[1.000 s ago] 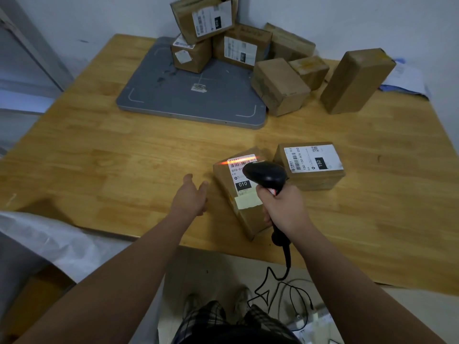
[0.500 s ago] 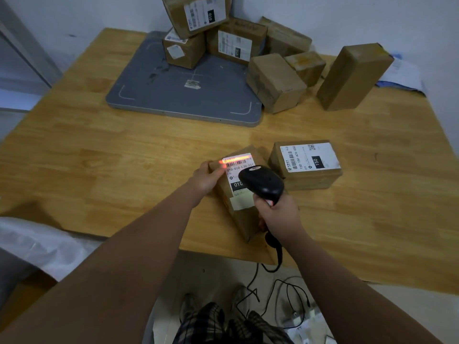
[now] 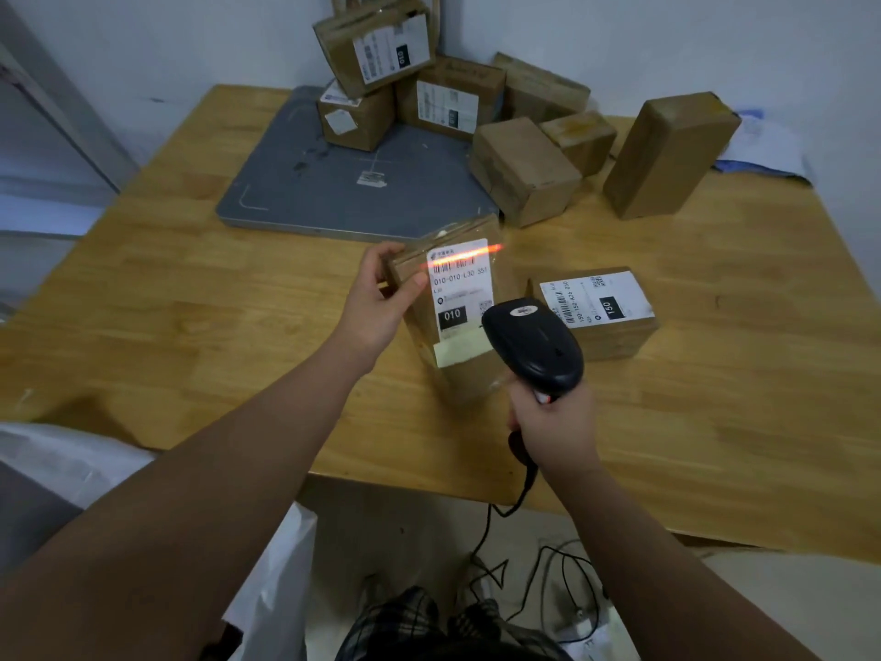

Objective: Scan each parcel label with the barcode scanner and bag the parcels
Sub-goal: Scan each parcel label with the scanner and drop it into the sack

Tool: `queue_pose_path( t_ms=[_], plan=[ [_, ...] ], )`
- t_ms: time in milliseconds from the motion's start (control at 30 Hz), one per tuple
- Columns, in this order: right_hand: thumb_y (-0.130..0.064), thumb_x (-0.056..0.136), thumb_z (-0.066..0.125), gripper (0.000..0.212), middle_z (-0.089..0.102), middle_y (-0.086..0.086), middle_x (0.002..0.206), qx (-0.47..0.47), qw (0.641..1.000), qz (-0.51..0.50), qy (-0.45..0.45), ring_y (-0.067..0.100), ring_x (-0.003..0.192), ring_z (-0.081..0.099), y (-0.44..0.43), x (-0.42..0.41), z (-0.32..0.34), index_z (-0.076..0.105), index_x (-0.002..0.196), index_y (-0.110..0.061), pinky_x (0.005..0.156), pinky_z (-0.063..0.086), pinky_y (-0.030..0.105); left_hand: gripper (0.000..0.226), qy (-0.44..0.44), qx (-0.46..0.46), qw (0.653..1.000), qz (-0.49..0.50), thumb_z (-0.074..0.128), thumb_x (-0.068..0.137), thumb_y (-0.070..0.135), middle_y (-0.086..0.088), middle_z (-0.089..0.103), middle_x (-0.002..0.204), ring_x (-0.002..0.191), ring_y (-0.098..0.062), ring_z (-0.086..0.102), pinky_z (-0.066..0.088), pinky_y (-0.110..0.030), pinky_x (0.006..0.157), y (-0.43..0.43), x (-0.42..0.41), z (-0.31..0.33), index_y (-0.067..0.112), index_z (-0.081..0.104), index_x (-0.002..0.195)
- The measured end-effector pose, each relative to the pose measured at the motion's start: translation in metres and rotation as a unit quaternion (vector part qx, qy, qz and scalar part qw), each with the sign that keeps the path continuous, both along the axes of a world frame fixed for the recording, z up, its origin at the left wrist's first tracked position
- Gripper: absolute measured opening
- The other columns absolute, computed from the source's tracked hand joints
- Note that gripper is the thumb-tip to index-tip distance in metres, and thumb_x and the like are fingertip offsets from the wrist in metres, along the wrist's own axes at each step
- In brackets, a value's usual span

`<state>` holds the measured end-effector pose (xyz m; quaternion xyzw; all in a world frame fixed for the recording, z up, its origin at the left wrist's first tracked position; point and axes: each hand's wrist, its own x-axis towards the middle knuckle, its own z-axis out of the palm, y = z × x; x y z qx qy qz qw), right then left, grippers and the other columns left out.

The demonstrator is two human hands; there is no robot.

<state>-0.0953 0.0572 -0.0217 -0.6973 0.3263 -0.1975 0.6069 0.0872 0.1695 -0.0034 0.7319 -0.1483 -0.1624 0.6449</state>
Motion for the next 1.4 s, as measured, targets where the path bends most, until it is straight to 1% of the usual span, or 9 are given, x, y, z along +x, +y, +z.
queue_pose_path(
  t_ms=[133, 333, 467, 833, 1000, 1100, 1200, 1267, 1400],
  plan=[
    [0.002, 0.084, 0.062, 0.031, 0.046, 0.034, 0.057, -0.016, 1.000, 0.007, -0.021, 0.020, 0.050, 0.047, 0.005, -0.002, 0.004, 0.047, 0.061, 0.016, 0.050, 0.041, 0.026, 0.033, -0.015, -0.001, 1.000, 0.016, 0.063, 0.093, 0.016, 0.009, 0.057, 0.105, 0.103, -0.011, 0.056, 0.053, -0.021, 0.080, 0.005, -0.002, 0.003, 0.024, 0.046, 0.121],
    [-0.002, 0.087, 0.062, 0.031, 0.047, 0.014, 0.050, 0.006, 1.000, 0.004, -0.010, 0.019, 0.046, 0.048, 0.005, 0.000, 0.001, 0.050, 0.059, 0.006, 0.049, 0.043, 0.025, 0.033, -0.012, 0.000, 0.999, 0.038, 0.063, 0.093, 0.019, 0.009, 0.058, 0.106, 0.105, -0.013, 0.057, 0.052, -0.023, 0.080, 0.006, -0.004, 0.000, 0.028, 0.045, 0.120],
    [-0.002, 0.087, 0.060, 0.031, 0.048, 0.016, 0.052, 0.006, 1.000, 0.018, -0.011, 0.019, 0.047, 0.048, 0.006, 0.000, 0.002, 0.049, 0.066, 0.017, 0.048, 0.043, 0.021, 0.034, -0.010, 0.011, 0.999, 0.043, 0.063, 0.093, 0.022, 0.006, 0.059, 0.112, 0.111, -0.015, 0.057, 0.054, -0.032, 0.089, 0.006, -0.004, -0.001, 0.030, 0.045, 0.121],
    [-0.005, 0.088, 0.062, 0.034, 0.050, 0.016, 0.051, -0.002, 1.000, 0.020, -0.018, 0.020, 0.047, 0.050, 0.005, -0.005, 0.002, 0.049, 0.067, 0.018, 0.050, 0.044, 0.025, 0.034, -0.022, 0.023, 0.998, 0.050, 0.064, 0.092, 0.023, -0.003, 0.060, 0.123, 0.114, -0.018, 0.058, 0.055, -0.036, 0.091, 0.005, -0.006, -0.003, 0.032, 0.046, 0.120],
    [-0.015, 0.090, 0.064, 0.036, 0.051, 0.011, 0.049, 0.019, 0.998, 0.051, -0.017, 0.019, 0.046, 0.051, 0.006, -0.002, 0.007, 0.056, 0.060, 0.002, 0.053, 0.046, 0.033, 0.037, -0.020, 0.014, 0.998, 0.053, 0.064, 0.092, 0.023, -0.003, 0.059, 0.123, 0.115, -0.017, 0.056, 0.055, -0.025, 0.084, 0.007, -0.010, 0.001, 0.028, 0.045, 0.123],
    [-0.016, 0.090, 0.065, 0.034, 0.053, 0.006, 0.048, 0.017, 0.997, 0.076, -0.024, 0.015, 0.045, 0.053, 0.013, 0.002, 0.013, 0.058, 0.058, -0.008, 0.054, 0.048, 0.033, 0.043, 0.000, -0.011, 0.998, 0.066, 0.064, 0.092, 0.022, -0.002, 0.056, 0.125, 0.115, -0.016, 0.056, 0.053, -0.017, 0.079, 0.017, -0.019, 0.006, 0.029, 0.040, 0.127],
    [-0.015, 0.091, 0.065, 0.035, 0.053, 0.006, 0.049, 0.019, 0.993, 0.109, -0.039, 0.014, 0.047, 0.054, 0.033, 0.009, 0.019, 0.058, 0.057, -0.010, 0.054, 0.047, 0.030, 0.061, 0.059, -0.045, 0.992, 0.101, 0.069, 0.087, 0.024, 0.003, 0.053, 0.124, 0.116, -0.018, 0.057, 0.049, -0.036, 0.099, 0.045, -0.026, 0.009, 0.029, 0.034, 0.138],
    [-0.015, 0.090, 0.065, 0.036, 0.052, 0.011, 0.051, 0.023, 0.990, 0.134, -0.038, 0.014, 0.048, 0.054, 0.054, 0.017, 0.020, 0.056, 0.057, -0.004, 0.056, 0.047, 0.031, 0.068, 0.096, -0.050, 0.985, 0.137, 0.070, 0.086, 0.021, 0.003, 0.052, 0.126, 0.116, -0.017, 0.056, 0.046, -0.038, 0.103, 0.075, -0.029, 0.013, 0.022, 0.032, 0.143],
    [-0.013, 0.089, 0.067, 0.034, 0.050, 0.013, 0.053, 0.049, 0.982, 0.181, -0.034, 0.017, 0.048, 0.052, 0.113, 0.030, 0.012, 0.055, 0.062, 0.005, 0.054, 0.044, 0.034, 0.052, 0.137, -0.076, 0.967, 0.199, 0.069, 0.087, 0.014, -0.007, 0.057, 0.128, 0.103, -0.011, 0.064, 0.053, -0.029, 0.089, 0.156, -0.044, 0.019, 0.012, 0.044, 0.133]
  ],
)
